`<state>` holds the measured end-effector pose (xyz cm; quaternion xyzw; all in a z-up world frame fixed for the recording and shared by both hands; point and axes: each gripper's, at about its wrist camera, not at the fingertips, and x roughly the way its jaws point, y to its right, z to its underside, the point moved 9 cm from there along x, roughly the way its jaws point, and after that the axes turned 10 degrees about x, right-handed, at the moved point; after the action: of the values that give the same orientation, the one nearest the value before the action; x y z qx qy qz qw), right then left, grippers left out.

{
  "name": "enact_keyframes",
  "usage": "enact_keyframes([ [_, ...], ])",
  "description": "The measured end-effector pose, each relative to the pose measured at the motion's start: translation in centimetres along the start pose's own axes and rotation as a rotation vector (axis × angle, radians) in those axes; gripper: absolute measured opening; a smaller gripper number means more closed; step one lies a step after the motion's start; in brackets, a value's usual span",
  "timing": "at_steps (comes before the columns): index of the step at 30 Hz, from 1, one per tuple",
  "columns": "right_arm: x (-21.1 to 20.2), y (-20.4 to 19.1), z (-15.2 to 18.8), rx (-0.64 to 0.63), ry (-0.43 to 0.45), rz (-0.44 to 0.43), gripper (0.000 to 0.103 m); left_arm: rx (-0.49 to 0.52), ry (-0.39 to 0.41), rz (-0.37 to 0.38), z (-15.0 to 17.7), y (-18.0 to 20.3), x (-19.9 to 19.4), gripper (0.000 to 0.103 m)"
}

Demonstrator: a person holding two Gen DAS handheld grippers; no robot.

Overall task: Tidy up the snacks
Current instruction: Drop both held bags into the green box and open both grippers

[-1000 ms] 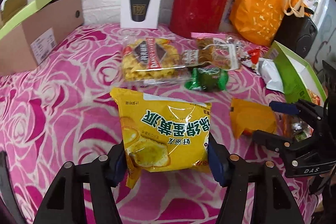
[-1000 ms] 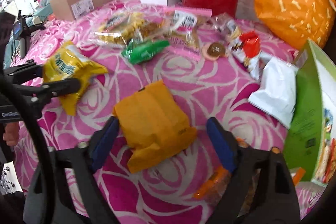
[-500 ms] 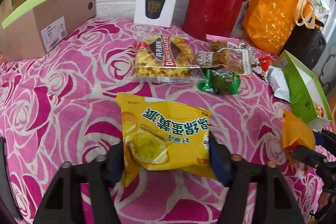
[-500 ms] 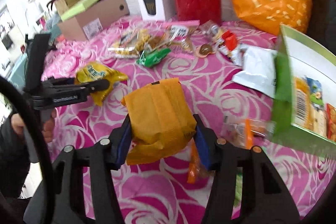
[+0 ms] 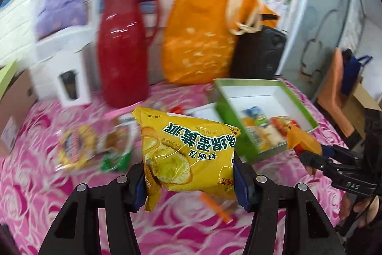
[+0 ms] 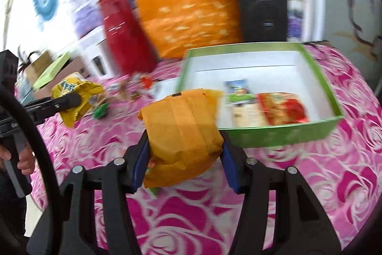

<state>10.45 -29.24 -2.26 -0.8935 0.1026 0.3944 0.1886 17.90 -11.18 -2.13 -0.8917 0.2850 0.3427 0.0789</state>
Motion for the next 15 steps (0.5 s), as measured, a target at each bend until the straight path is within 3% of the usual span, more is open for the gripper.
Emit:
enact_keyframes([
  [7, -1.7, 6.5, -2.8, 0.070, 0.065, 0.130, 0.057, 0.068, -0.002, 0.093, -5.7, 7.4, 5.4, 0.059],
  [15, 3.2, 8.1, -5.2, 0.071, 0.034, 0.122, 0.057, 0.085, -0.025, 0.084, -9.2, 9.9, 11.4, 0.059],
])
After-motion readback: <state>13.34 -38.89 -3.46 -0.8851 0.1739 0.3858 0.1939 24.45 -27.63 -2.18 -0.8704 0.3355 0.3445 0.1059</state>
